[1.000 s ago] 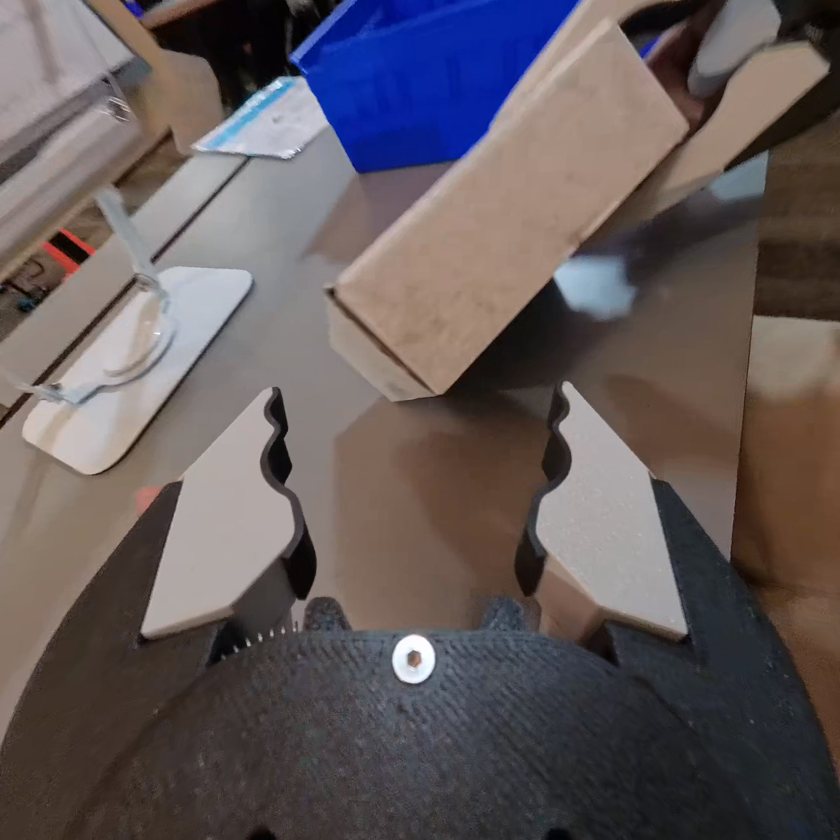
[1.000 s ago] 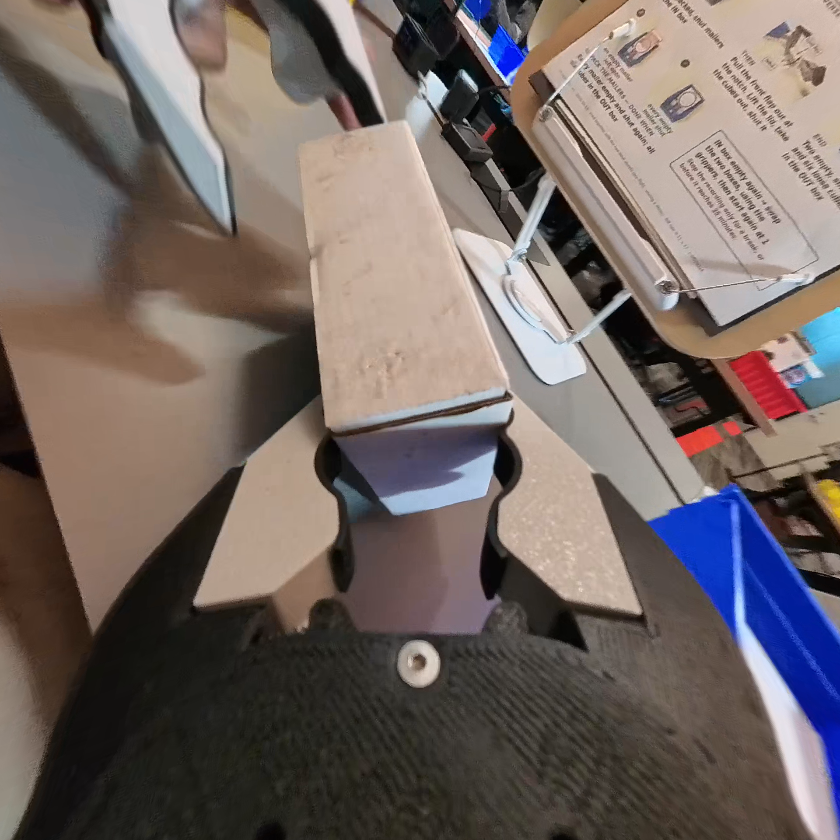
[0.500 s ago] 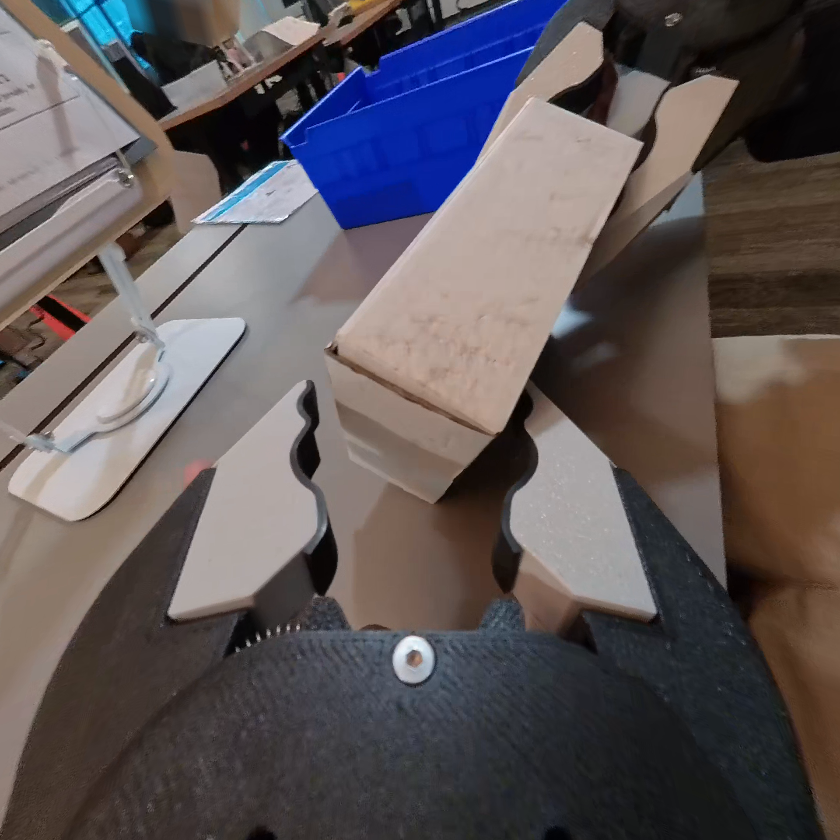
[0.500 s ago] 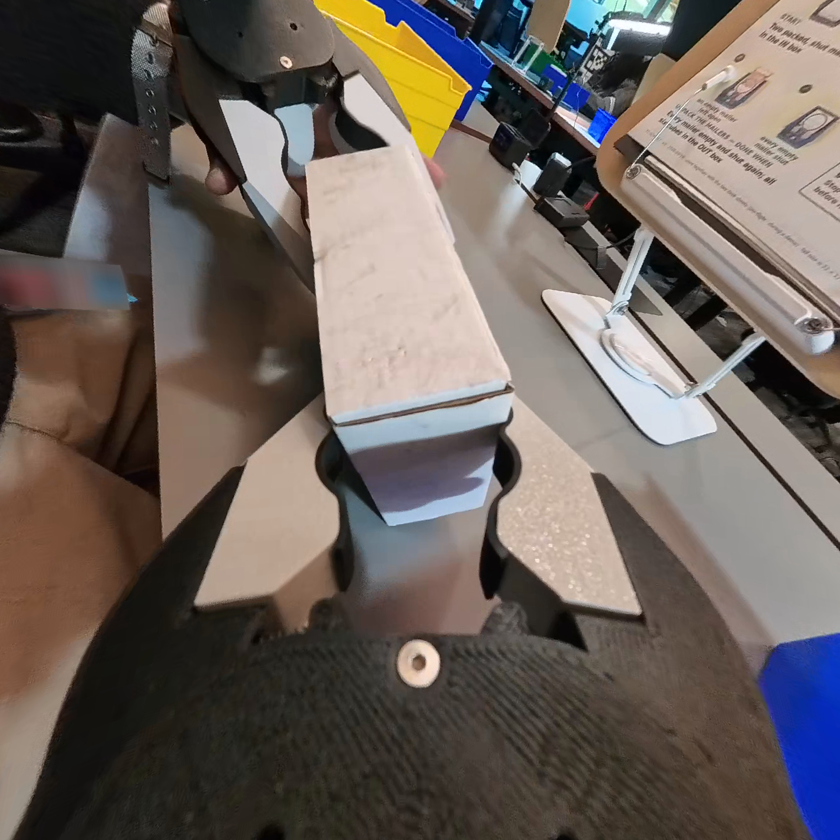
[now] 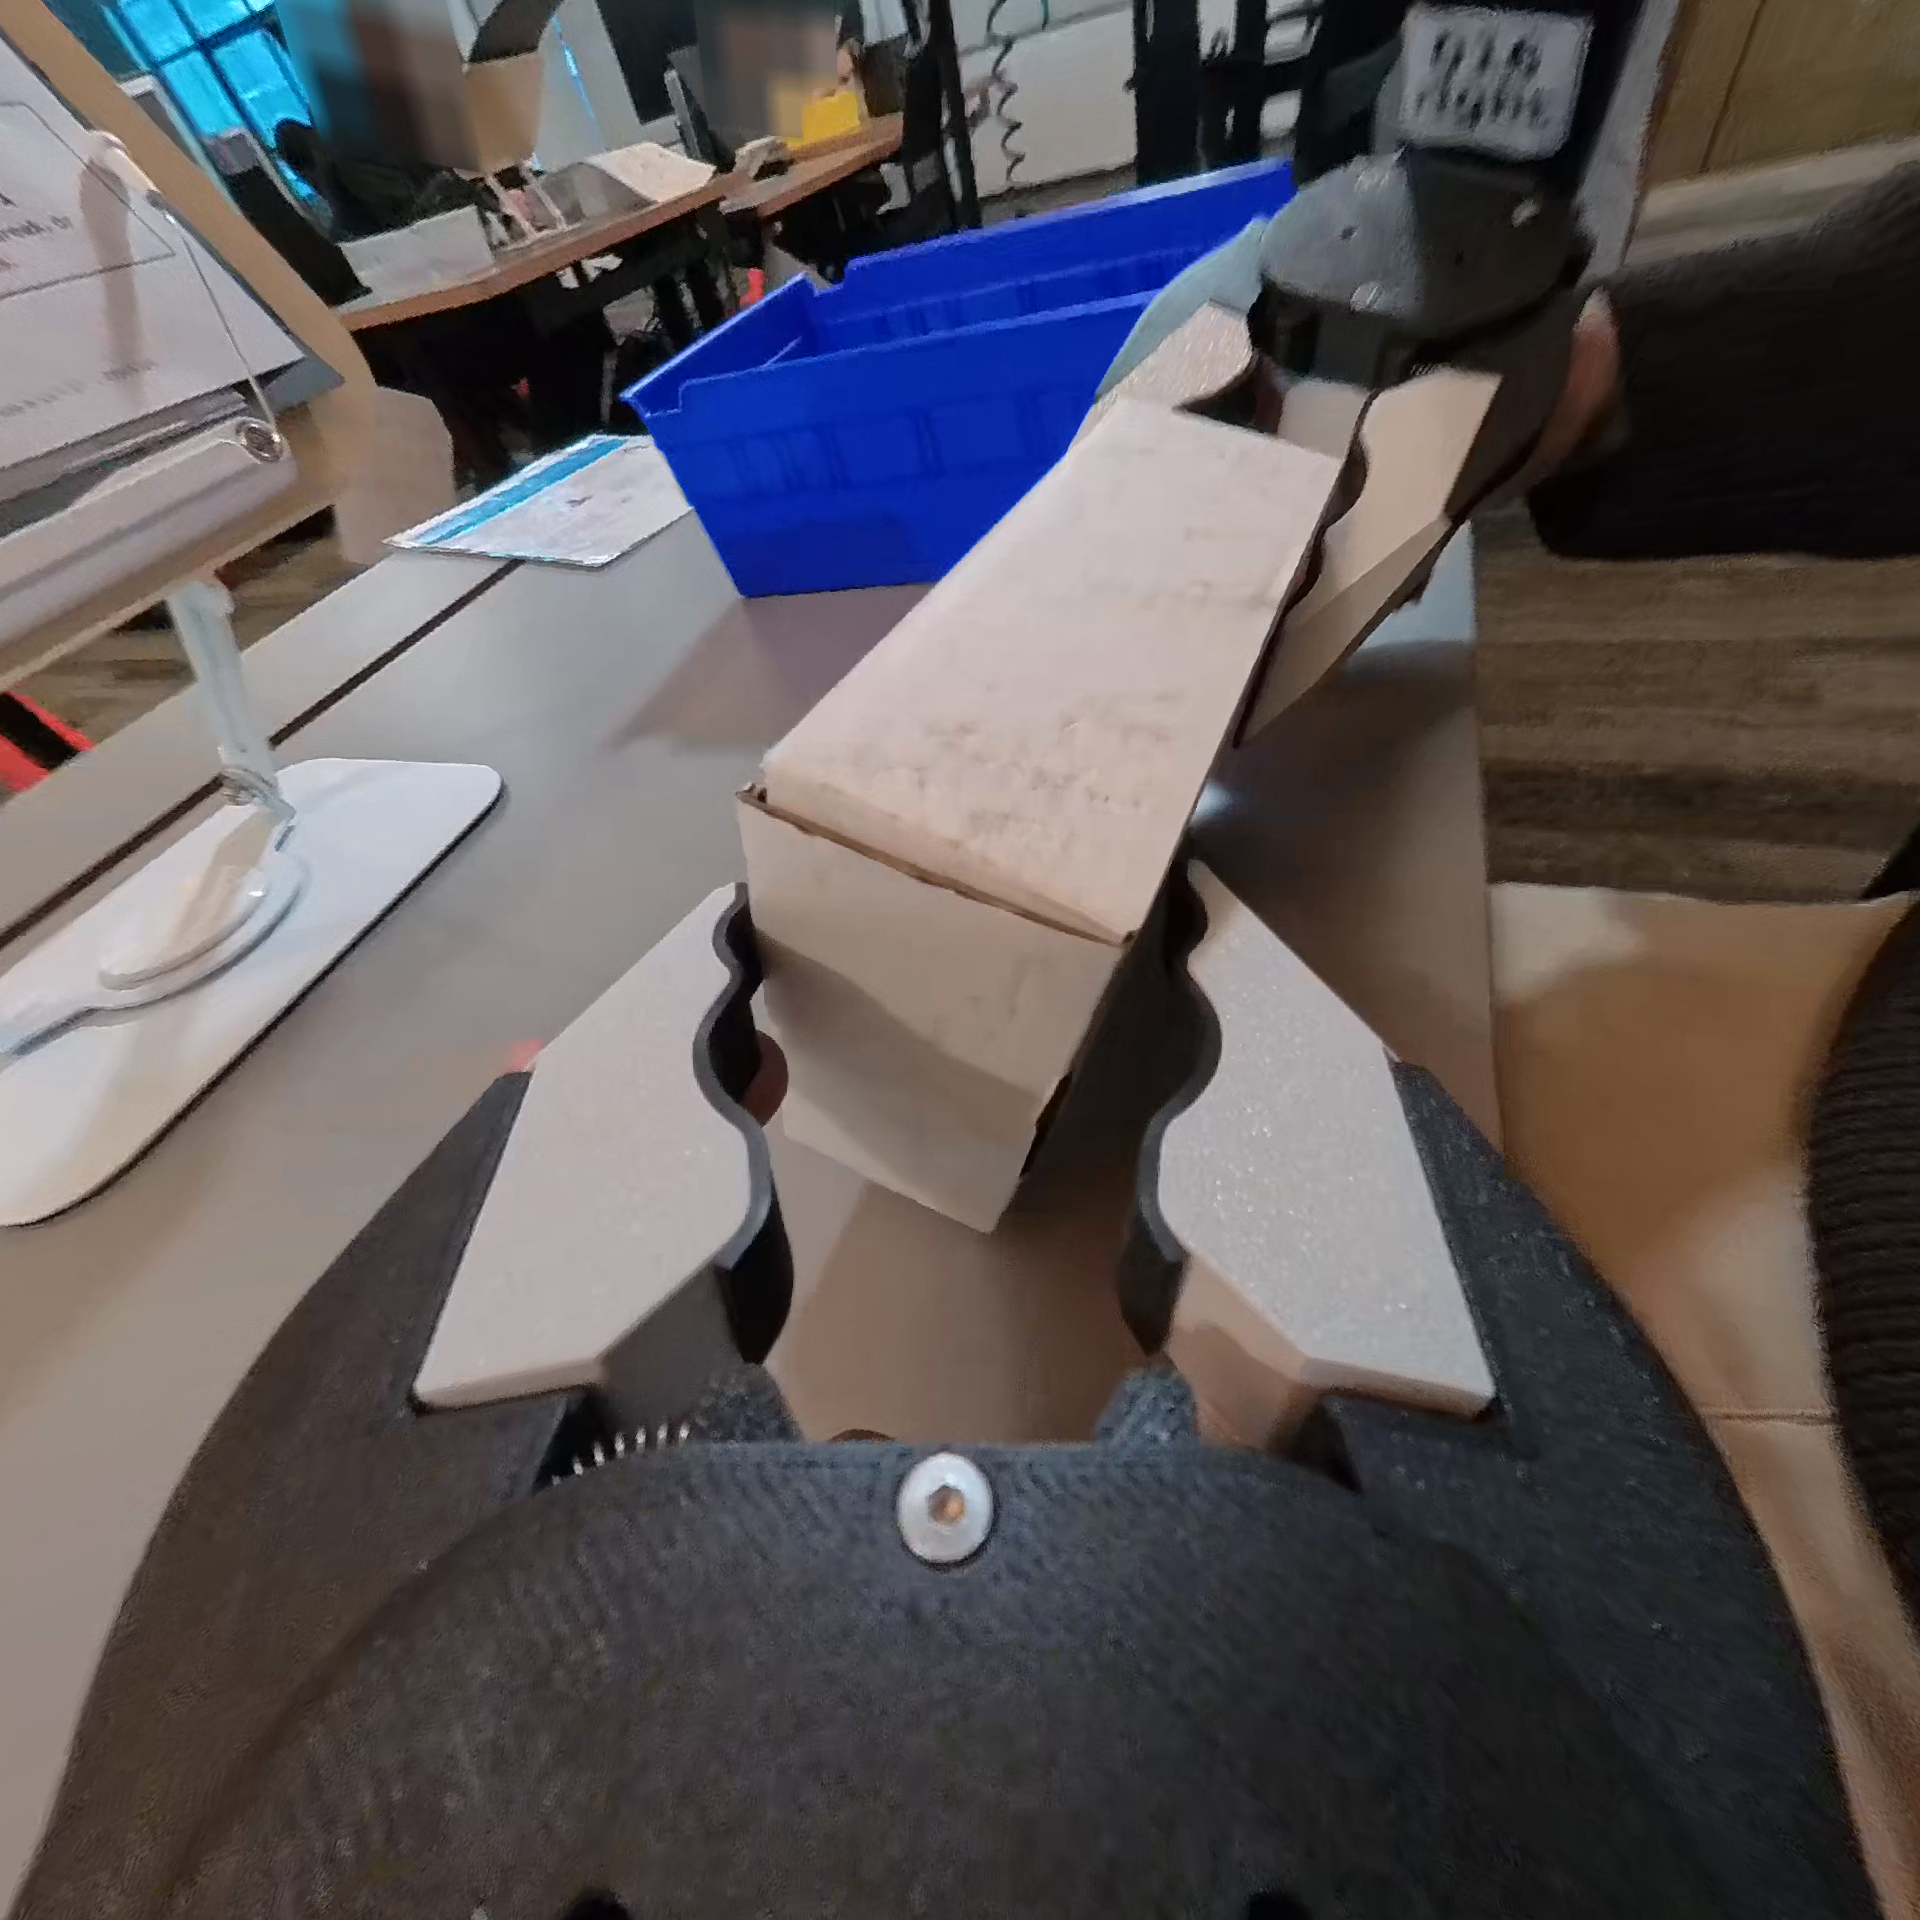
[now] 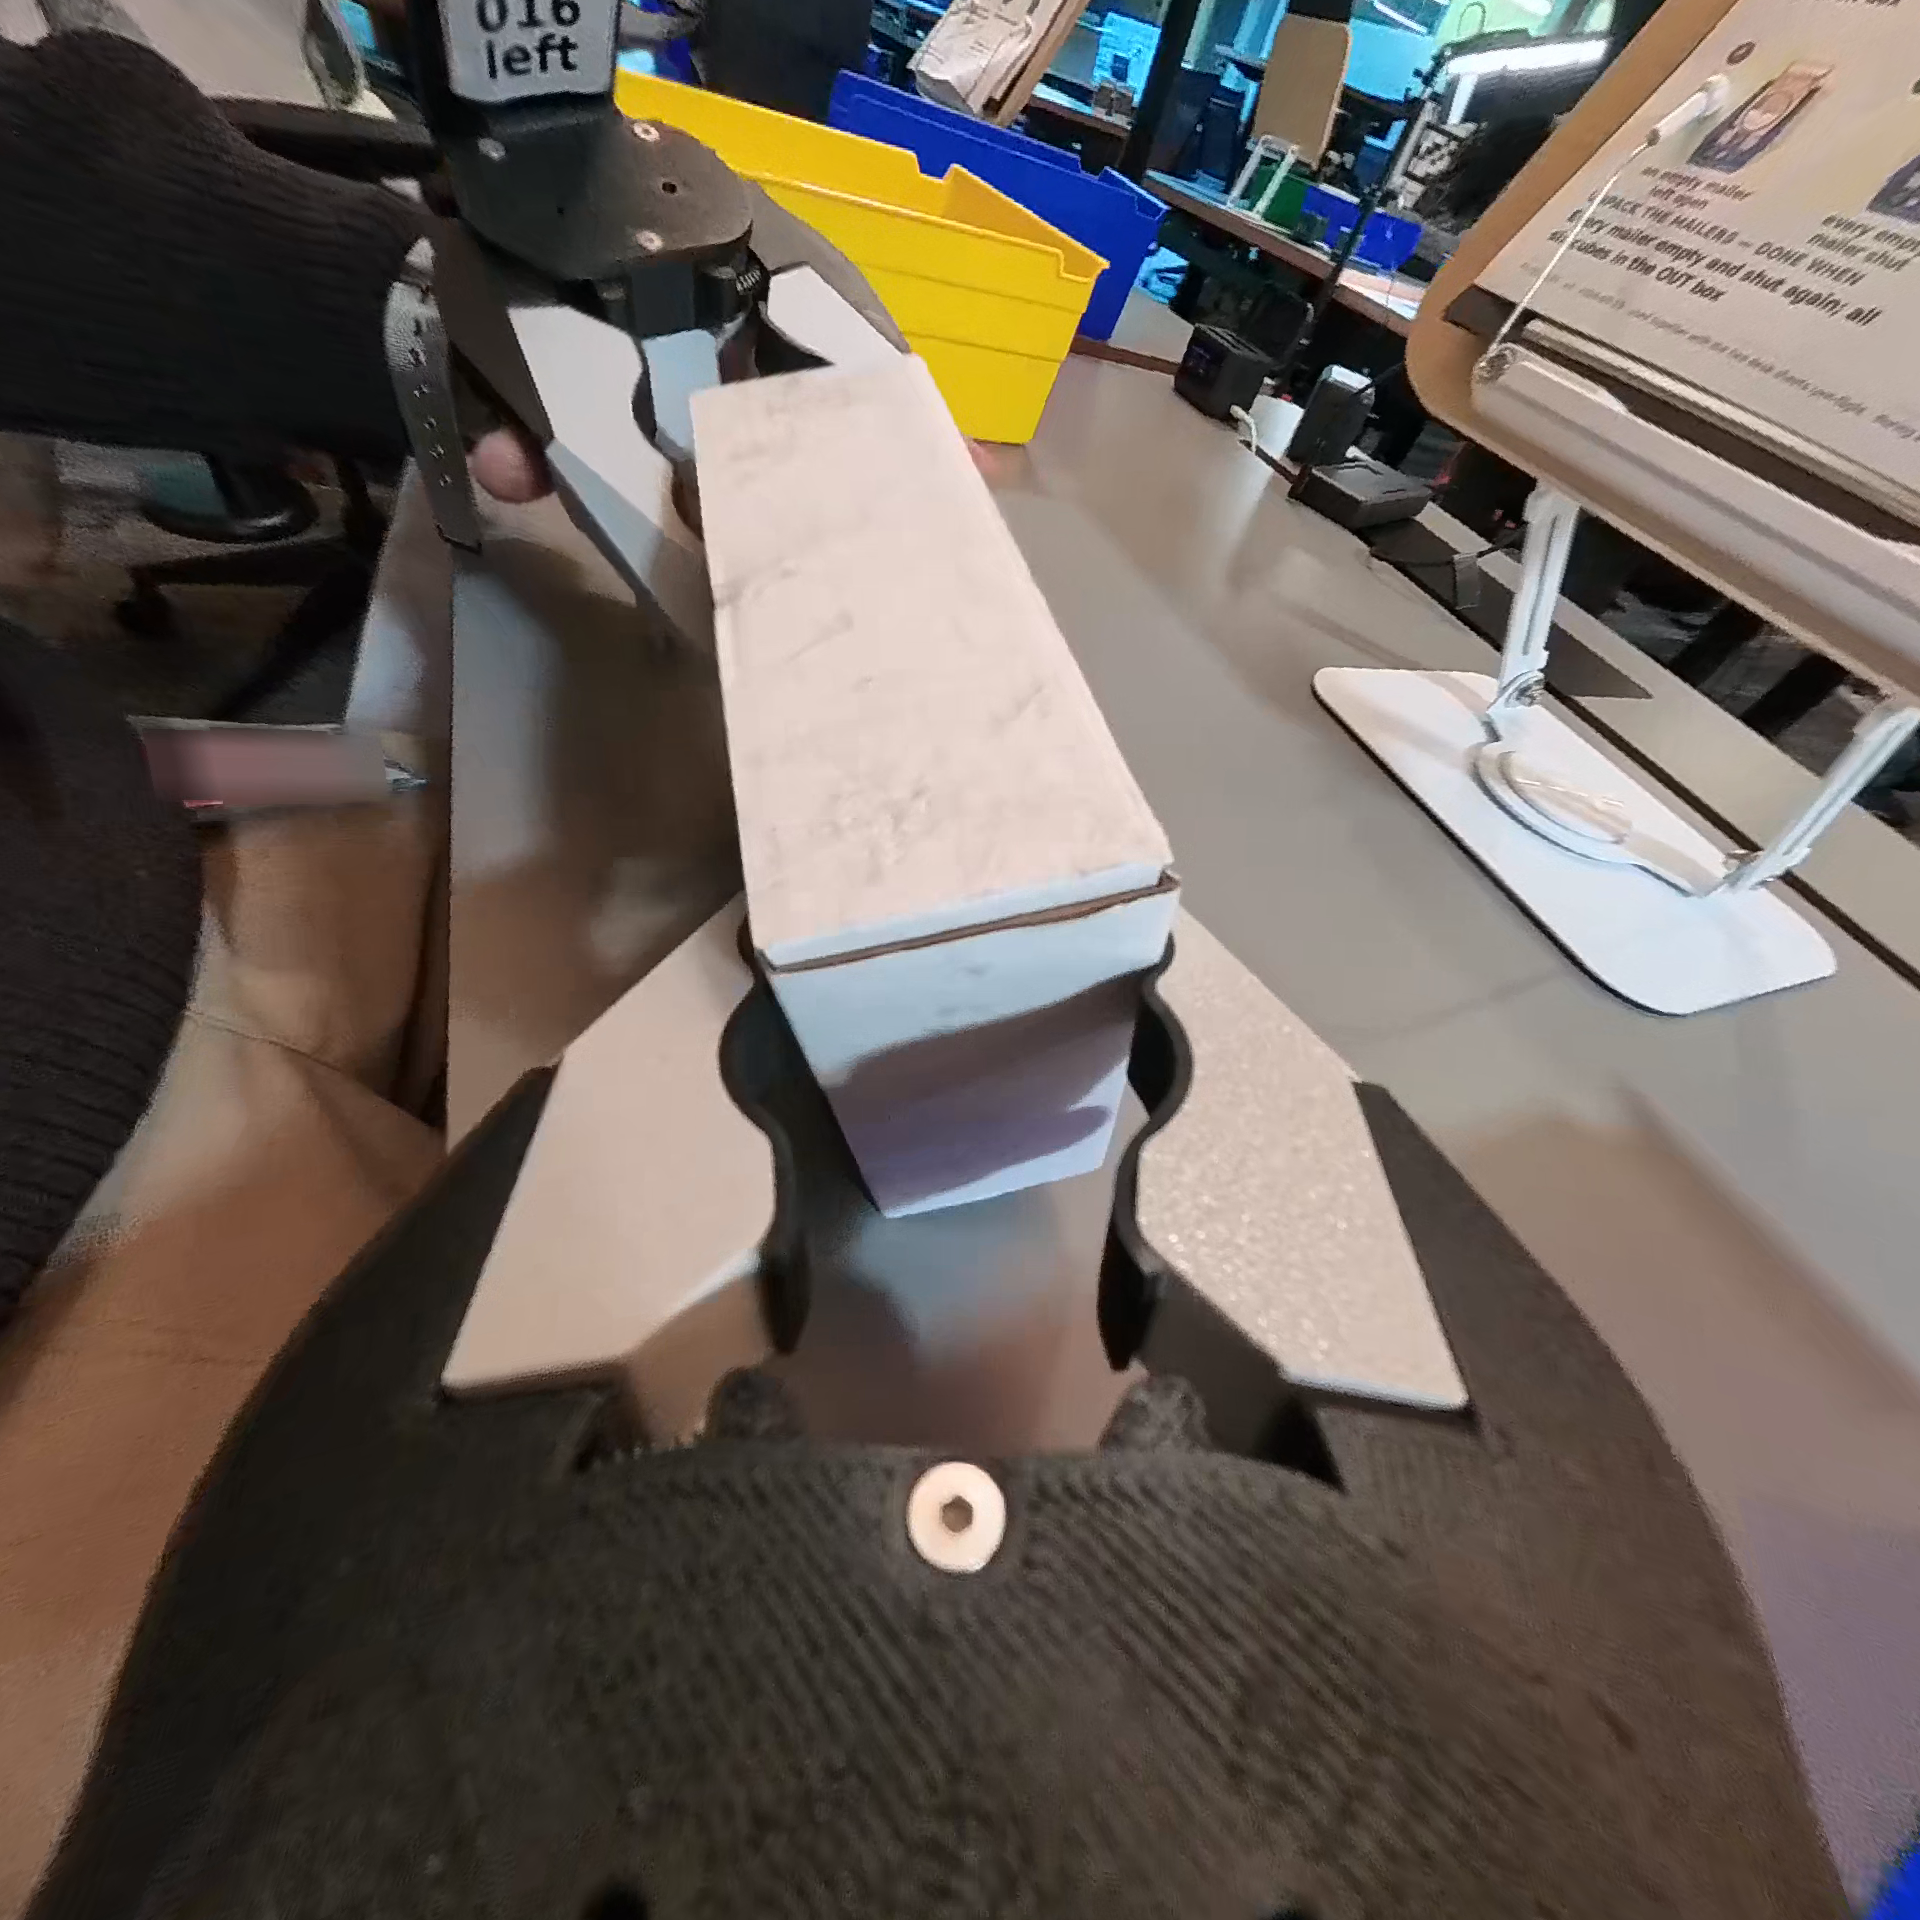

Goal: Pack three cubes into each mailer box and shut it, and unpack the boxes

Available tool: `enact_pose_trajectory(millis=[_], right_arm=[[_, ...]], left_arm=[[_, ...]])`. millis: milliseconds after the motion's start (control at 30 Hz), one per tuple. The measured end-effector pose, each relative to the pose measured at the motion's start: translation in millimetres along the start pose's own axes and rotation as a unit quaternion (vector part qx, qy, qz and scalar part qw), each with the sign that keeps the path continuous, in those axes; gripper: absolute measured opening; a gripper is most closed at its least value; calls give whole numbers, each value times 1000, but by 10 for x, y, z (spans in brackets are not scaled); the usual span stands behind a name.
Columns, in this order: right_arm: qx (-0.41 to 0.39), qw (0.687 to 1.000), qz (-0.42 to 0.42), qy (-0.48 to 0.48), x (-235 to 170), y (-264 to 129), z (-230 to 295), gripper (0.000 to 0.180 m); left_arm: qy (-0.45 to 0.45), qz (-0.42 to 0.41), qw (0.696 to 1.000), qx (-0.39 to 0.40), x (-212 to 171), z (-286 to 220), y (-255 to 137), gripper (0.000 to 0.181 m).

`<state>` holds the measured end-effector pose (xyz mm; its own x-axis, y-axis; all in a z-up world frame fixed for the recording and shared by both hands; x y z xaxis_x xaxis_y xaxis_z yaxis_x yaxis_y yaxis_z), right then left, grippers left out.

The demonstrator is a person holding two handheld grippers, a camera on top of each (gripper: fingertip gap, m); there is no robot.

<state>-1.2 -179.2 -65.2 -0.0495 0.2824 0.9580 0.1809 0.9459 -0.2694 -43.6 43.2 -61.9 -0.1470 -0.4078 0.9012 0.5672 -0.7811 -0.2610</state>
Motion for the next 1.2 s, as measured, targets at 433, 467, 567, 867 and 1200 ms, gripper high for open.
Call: enact_pose_trajectory(millis=[433,467,567,867,1200], right_arm=[[-38,999,-8,-15,47,125,-58,75],[-67,997,-10,-34,53,125,-80,75],[-134,986,-35,-91,136,68,-104,64],[-238,925,-7,-298,447,301,328,54],[-247,893,0,-377,475,366,464,50]], left_arm=[[50,5,995,82,33,-51,-66,74],[63,14,992,107,26,-20,-80,74],[66,35,985,153,-55,89,-137,70],[76,33,983,162,-20,33,-129,68],[117,32,978,167,34,-66,-93,66]])
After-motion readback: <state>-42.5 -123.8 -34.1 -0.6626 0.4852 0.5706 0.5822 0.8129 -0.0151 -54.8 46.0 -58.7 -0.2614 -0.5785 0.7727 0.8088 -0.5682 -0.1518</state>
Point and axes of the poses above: each gripper's, where its closed fingertips meet, y out along the fingers, x out of its top, z = x × y across the jaws, the point moved 9 cm from there along -y, back along the fingers, and after that the axes turned 9 degrees about y, right-handed, at the moved point
